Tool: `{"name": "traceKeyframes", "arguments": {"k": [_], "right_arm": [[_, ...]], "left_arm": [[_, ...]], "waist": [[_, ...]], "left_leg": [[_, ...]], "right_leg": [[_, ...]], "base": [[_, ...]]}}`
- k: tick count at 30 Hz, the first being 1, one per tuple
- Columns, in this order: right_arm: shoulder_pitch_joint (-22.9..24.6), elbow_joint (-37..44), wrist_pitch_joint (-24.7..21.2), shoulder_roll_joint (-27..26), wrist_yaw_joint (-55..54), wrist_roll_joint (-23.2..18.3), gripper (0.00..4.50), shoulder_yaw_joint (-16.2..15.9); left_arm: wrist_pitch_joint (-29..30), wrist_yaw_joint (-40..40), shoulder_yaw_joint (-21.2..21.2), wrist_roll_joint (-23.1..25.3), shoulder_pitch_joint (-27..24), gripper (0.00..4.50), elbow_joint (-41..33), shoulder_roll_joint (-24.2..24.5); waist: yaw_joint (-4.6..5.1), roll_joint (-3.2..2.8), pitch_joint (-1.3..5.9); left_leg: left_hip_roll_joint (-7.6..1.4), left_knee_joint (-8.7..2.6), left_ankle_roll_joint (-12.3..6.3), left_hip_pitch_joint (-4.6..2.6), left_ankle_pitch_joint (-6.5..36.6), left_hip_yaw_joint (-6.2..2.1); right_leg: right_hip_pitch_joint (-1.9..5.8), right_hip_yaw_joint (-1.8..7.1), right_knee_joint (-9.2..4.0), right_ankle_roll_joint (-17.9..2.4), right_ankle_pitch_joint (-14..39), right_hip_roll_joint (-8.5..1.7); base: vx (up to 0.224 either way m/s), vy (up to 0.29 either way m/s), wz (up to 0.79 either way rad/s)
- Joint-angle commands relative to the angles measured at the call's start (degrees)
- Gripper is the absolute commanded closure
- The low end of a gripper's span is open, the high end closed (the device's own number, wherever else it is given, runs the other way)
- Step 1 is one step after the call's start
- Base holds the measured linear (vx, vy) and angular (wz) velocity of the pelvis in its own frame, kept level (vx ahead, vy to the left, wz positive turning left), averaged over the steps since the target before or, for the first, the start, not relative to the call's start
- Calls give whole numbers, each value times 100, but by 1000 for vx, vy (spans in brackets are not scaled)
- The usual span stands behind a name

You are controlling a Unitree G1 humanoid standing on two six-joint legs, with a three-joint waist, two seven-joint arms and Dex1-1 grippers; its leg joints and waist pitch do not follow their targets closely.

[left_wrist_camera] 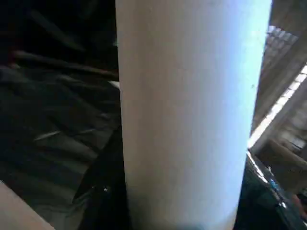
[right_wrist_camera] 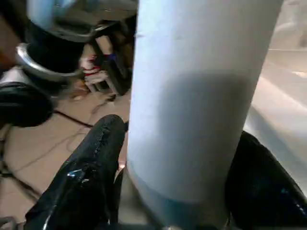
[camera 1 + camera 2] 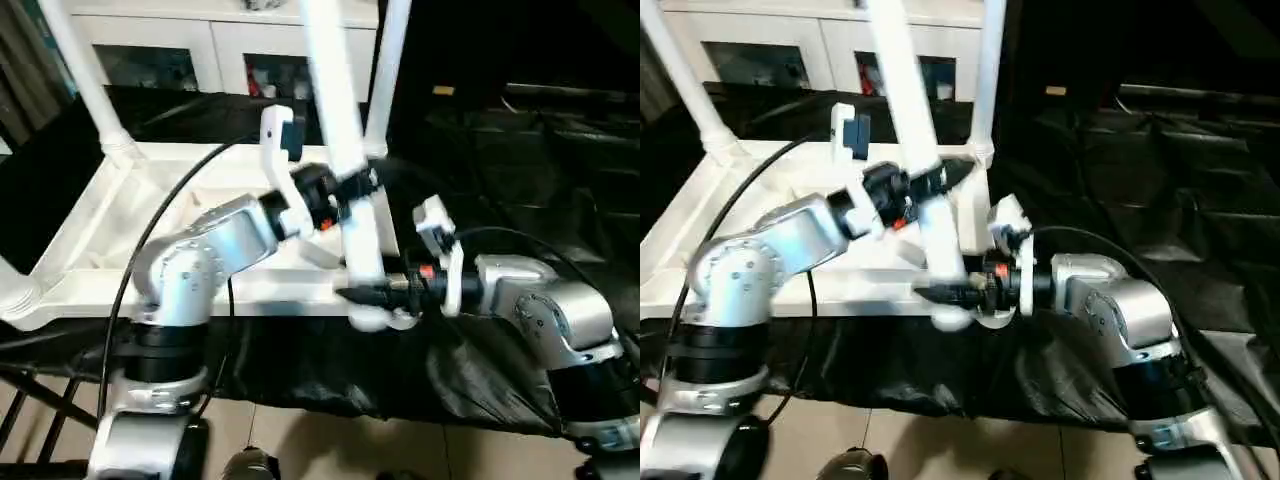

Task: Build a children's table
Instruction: Pick table leg

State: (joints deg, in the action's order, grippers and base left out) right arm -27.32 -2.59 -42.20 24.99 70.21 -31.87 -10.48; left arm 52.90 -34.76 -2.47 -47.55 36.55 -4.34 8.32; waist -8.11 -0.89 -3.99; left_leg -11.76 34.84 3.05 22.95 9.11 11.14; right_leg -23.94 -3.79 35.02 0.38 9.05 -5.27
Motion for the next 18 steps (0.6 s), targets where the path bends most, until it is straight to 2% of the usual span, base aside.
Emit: {"name": "traceKeyframes", "arguments": {"k": [1,2,7,8,9,11,17,18], "right_arm": [[-121,-45,-126,77,144,-60,186,-62],[-160,-70,-158,73,220,-114,197,-44],[-216,-37,-266,122,454,-228,238,-100],[-189,8,-320,162,548,-291,238,-123],[-157,51,-361,188,588,-338,250,-133],[-102,113,-405,206,598,-378,251,-140],[50,158,-414,74,350,-371,254,-80],[79,162,-375,29,261,-338,254,-58]], "left_arm": [[20,-399,126,-204,32,262,-257,86],[17,-549,207,-228,16,262,-280,170],[53,-870,310,-302,3,262,-302,270],[43,-951,322,-294,-6,262,-297,271],[31,-987,316,-281,0,262,-276,255],[-9,-1008,318,-258,13,262,-246,232],[-178,-930,342,-182,17,262,-195,159],[-210,-858,337,-133,10,206,-180,132]], "waist": [[9,95,481],[1,115,480],[1,114,472],[6,152,475],[4,154,474],[0,147,475],[-2,176,485],[-5,175,489]], "left_leg": [[-121,-400,-5,-158,1215,-80],[-117,-392,12,-156,1210,-79],[-123,-403,82,-177,1297,-73],[-120,-405,108,-156,1259,-76],[-121,-408,106,-159,1263,-75],[-124,-403,119,-162,1252,-75],[-118,-407,157,-157,1306,-79],[-119,-410,164,-153,1294,-82]], "right_leg": [[289,193,-403,-939,1778,-260],[289,194,-403,-920,1800,-269],[275,202,-420,-883,1932,-262],[291,201,-411,-842,1941,-268],[290,202,-418,-826,1978,-270],[282,208,-423,-795,2006,-274],[278,201,-433,-754,2015,-270],[277,201,-432,-753,1998,-274]], "base": [[0,0,0],[0,0,0],[0,0,0],[0,0,0],[0,0,0],[0,0,0],[0,0,0],[0,0,0]]}}
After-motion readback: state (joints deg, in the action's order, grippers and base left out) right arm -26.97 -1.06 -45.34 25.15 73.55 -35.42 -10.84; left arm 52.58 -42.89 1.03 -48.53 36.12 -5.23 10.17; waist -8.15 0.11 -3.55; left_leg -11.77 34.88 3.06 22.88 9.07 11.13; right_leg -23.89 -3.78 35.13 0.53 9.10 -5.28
